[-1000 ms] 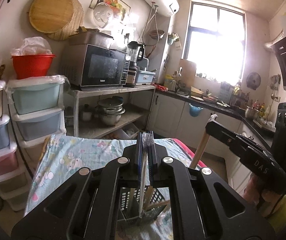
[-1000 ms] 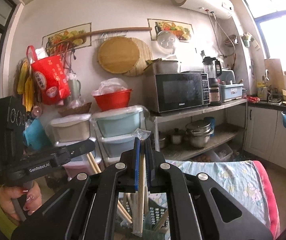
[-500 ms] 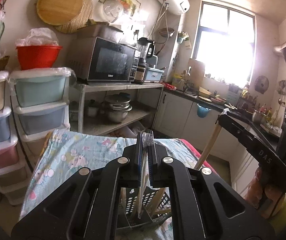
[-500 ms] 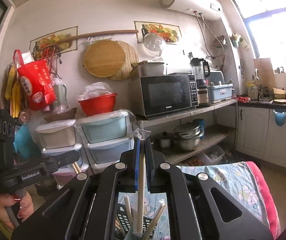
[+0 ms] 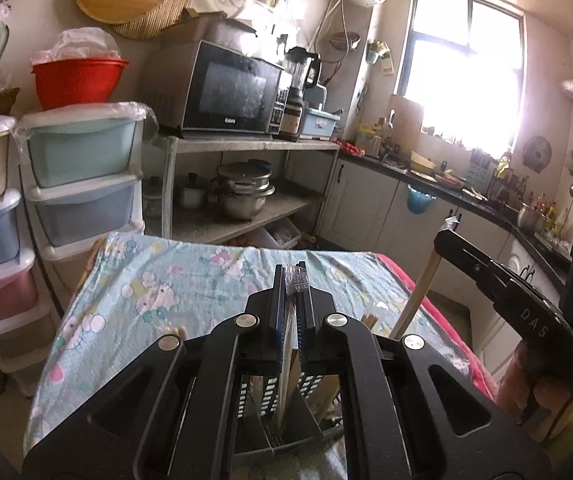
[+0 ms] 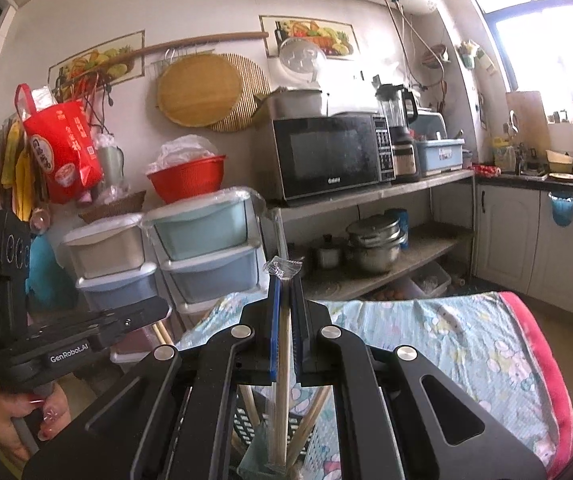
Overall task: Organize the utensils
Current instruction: 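Lower the chopsticks into the caddy compartments with both grippers, then open both grippers to release the chopsticks into the caddy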
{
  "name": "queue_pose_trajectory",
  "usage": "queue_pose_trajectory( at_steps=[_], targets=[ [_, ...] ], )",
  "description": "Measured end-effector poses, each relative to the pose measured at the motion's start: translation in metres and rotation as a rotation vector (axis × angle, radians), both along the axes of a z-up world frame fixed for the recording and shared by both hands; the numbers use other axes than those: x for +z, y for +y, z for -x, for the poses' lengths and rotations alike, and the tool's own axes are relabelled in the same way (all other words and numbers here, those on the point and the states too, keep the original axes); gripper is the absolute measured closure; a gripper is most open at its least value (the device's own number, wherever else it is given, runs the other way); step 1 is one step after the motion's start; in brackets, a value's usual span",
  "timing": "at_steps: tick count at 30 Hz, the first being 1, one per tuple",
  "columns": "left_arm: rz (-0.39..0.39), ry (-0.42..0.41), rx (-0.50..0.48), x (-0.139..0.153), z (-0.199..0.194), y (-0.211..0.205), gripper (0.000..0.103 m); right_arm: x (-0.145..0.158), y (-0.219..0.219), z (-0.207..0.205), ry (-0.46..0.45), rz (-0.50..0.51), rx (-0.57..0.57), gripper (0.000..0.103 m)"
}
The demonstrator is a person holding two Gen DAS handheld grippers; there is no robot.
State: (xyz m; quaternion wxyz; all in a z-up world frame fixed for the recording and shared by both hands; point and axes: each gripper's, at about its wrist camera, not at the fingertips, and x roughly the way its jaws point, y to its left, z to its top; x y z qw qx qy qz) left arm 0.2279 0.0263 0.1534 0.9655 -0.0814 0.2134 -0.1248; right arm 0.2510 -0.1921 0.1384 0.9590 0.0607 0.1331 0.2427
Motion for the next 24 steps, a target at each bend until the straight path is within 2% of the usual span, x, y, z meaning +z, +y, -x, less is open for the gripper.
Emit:
queue_pose_trajectory(
  at_steps=[15, 16, 19, 22, 24],
  targets=[
    [-0.007, 0.066, -0.025, -0.028, 0.0, -0.007, 0.1, -0.025, 0.012, 0.0, 0.092, 0.029, 0.04, 0.097],
    [-0.007, 0.069, -0.024, -0.03, 0.0, -0.007, 0.1, -0.027, 0.011, 0.0, 0.105, 0.027, 0.042, 0.094],
    [-0.005, 0.075, -0.024, -0.032, 0.003, -0.007, 0.1, -0.031, 0.009, -0.001, 0.134, 0.019, 0.05, 0.078],
    [-0.006, 0.083, -0.023, -0.034, 0.005, -0.006, 0.095, -0.034, 0.006, 0.001, 0.138, 0.028, 0.046, 0.077],
    [-0.005, 0.092, -0.018, -0.037, 0.006, -0.004, 0.085, -0.035, 0.004, 0.002, 0.146, 0.027, 0.047, 0.073]
  ],
)
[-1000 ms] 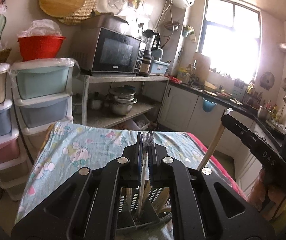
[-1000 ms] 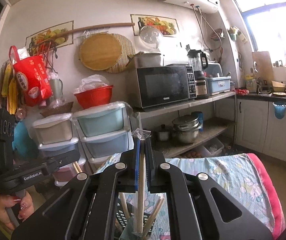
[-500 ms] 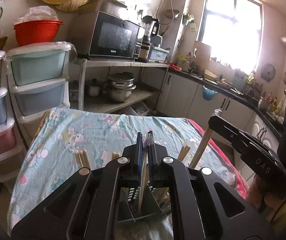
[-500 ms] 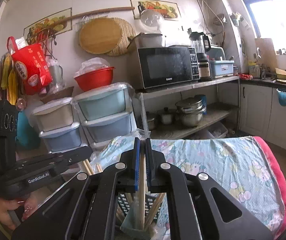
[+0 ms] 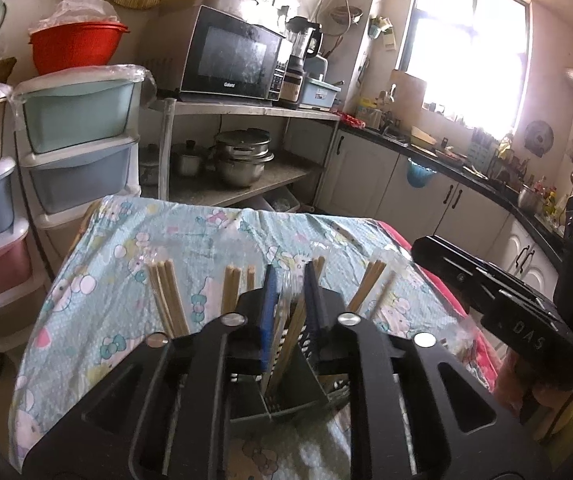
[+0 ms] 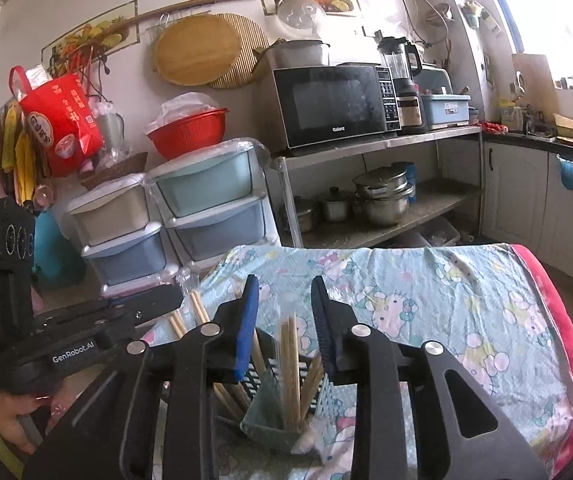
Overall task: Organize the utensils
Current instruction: 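Open both grippers to release the chopsticks into the caddy, then raise both open grippers away from the caddy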
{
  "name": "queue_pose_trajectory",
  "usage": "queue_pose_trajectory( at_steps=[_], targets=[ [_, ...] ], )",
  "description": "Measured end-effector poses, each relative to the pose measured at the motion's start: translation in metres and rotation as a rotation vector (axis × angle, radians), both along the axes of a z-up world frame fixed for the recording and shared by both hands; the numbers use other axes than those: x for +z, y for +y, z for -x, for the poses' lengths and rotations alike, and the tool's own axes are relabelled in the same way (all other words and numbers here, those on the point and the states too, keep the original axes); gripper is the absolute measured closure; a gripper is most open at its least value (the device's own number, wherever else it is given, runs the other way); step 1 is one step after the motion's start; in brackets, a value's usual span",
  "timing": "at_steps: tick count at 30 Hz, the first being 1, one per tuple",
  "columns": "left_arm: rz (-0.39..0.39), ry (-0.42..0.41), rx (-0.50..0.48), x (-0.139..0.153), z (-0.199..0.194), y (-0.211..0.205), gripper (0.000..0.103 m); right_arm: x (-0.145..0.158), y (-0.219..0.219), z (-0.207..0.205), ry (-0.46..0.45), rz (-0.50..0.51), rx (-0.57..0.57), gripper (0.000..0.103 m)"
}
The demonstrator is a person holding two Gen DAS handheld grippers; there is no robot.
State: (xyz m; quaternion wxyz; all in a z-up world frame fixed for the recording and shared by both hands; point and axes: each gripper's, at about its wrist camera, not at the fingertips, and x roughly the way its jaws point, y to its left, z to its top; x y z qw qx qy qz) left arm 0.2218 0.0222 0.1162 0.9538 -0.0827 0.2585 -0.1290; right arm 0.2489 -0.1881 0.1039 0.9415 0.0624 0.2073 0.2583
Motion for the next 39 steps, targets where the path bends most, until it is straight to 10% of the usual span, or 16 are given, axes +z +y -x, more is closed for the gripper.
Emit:
queue_pose_trajectory(
  at_steps=[22, 39],
  targets=[
    [-0.016, 0.046, 0.041, -0.019, 0.039, 0.008, 0.013, -0.008, -0.018, 0.045, 0.031, 0.056, 0.011, 0.041],
    [-0.03, 0.058, 0.055, -0.042, 0.086, 0.001, 0.011, -0.03, -0.026, 0.096, 0.055, 0.085, 0.029, 0.024]
  ],
)
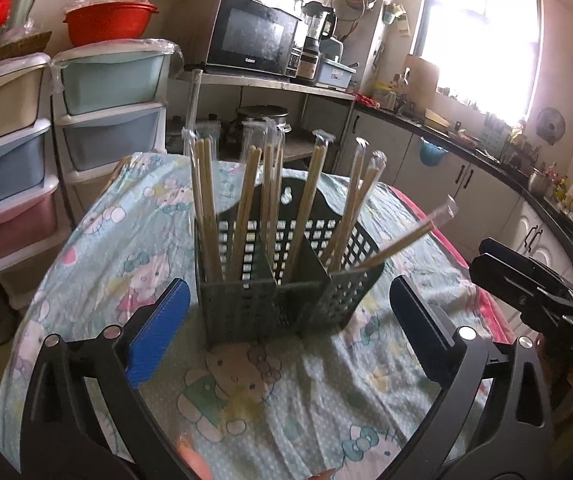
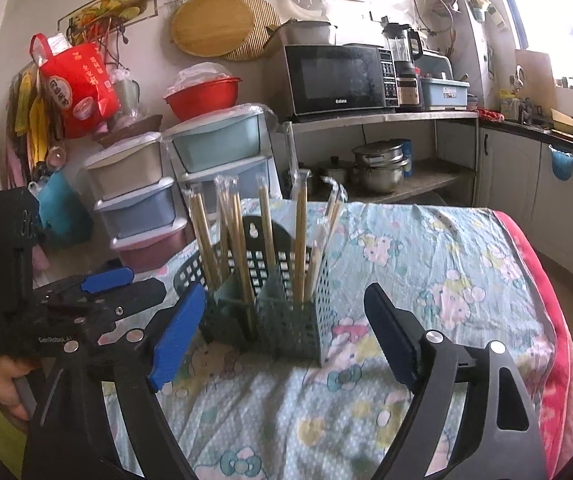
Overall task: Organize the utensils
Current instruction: 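Raise both open grippers away from the caddy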
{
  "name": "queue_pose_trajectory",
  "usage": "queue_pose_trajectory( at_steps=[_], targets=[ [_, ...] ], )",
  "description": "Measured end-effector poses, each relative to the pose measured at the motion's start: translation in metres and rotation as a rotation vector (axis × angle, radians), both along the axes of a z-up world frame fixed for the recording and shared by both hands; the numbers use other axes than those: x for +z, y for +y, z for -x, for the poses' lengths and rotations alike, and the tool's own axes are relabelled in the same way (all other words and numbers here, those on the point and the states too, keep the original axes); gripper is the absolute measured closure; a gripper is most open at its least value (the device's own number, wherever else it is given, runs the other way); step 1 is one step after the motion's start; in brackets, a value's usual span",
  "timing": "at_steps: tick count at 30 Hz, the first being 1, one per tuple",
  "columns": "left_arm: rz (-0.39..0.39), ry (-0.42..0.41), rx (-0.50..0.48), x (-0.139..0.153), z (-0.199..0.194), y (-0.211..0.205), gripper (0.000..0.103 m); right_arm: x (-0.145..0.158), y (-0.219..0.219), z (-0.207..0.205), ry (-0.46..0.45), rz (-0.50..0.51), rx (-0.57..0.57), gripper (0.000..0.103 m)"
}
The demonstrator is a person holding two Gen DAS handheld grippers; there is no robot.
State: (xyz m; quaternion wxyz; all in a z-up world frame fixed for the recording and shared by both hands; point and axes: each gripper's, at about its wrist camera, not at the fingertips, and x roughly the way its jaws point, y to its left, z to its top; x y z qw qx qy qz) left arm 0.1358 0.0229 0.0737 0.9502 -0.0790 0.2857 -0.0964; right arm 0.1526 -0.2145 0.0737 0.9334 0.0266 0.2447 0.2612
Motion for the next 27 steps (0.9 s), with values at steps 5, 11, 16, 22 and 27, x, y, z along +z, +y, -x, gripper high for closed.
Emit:
queue_pose_trajectory(
  at_steps=[5, 11, 16, 22, 27],
  targets=[
    [0.005, 0.001, 0.014, -0.01, 0.011, -0.002, 0.011, -0.01, -0.003, 0.011, 0.01, 0.008, -0.014, 0.018],
    [0.018, -0.005, 0.035, -0.025, 0.024, -0.001, 0.011, -0.025, -0.001, 0.023, 0.03, 0.026, -0.019, 0.015],
    [0.016, -0.013, 0.046, -0.035, 0.034, 0.0, 0.011, -0.04, 0.001, 0.03, 0.061, 0.036, -0.021, 0.014],
    [0.025, -0.013, 0.061, -0.046, 0.043, 0.007, 0.011, -0.056, 0.002, 0.037, 0.093, 0.044, -0.032, 0.013],
    [0.027, -0.019, 0.066, -0.054, 0.05, 0.01, 0.011, -0.062, 0.001, 0.045, 0.07, 0.05, -0.063, 0.009]
  ],
)
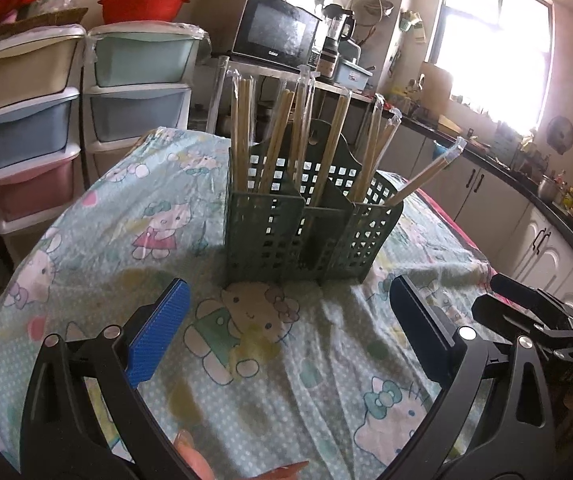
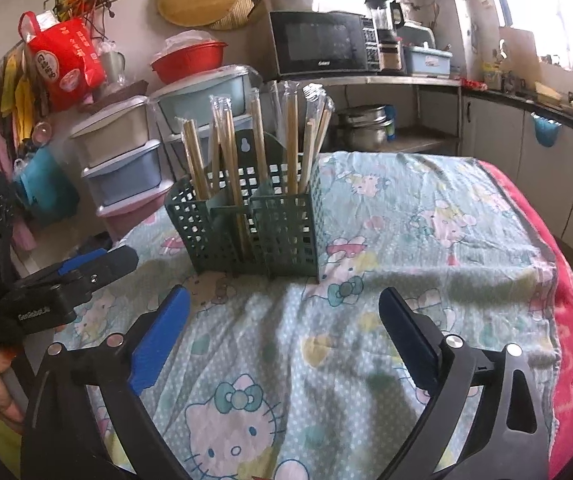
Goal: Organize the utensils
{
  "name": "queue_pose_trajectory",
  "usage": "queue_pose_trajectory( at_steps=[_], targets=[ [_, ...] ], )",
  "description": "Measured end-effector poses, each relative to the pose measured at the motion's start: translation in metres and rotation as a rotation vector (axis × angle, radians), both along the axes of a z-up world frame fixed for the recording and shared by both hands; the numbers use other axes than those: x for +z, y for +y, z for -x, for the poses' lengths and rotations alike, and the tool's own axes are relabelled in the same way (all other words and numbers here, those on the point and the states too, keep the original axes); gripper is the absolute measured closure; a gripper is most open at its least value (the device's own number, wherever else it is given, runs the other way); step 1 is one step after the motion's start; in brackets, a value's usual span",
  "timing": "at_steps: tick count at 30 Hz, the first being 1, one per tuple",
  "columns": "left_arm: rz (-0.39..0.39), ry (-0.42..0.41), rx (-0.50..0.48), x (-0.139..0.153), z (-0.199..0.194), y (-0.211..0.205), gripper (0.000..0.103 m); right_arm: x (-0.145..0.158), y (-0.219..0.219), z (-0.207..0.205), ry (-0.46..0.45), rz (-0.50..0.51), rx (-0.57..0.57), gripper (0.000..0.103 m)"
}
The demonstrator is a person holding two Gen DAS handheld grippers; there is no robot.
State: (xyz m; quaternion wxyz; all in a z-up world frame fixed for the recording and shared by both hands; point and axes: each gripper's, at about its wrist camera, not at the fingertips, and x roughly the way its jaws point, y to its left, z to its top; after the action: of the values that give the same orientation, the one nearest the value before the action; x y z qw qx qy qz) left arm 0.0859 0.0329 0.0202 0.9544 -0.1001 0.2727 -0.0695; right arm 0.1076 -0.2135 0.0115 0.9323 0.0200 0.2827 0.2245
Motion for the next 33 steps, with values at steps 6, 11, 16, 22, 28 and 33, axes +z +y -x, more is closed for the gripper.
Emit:
queue_pose_trajectory(
  at_steps=[6, 11, 16, 22, 28, 33],
  targets=[
    [-0.003, -0.03, 0.003, -0.004, 0.008, 0.001, 0.011, 0.0, -0.003, 0.009, -0.056, 0.002, -0.032, 0.008],
    [-0.04, -0.056, 0.027, -0.005, 0.011, -0.005, 0.011, -0.001, -0.004, 0.018, -0.1, 0.004, -0.048, 0.008],
    [-0.055, -0.097, 0.055, -0.005, 0.017, -0.007, 0.011, -0.004, -0.008, 0.029, -0.152, -0.009, -0.068, 0.007],
    [-0.064, -0.153, 0.049, -0.007, 0.027, -0.012, 0.011, -0.002, -0.01, 0.043, -0.243, -0.025, -0.087, 0.007],
    [-0.06, -0.192, 0.018, -0.009, 0.035, -0.015, 0.011, -0.003, -0.012, 0.057, -0.301, -0.048, -0.104, 0.007],
    [-0.074, -0.215, 0.004, -0.012, 0.041, -0.02, 0.011, -0.011, -0.009, 0.066, -0.309, -0.044, -0.108, 0.007]
  ],
)
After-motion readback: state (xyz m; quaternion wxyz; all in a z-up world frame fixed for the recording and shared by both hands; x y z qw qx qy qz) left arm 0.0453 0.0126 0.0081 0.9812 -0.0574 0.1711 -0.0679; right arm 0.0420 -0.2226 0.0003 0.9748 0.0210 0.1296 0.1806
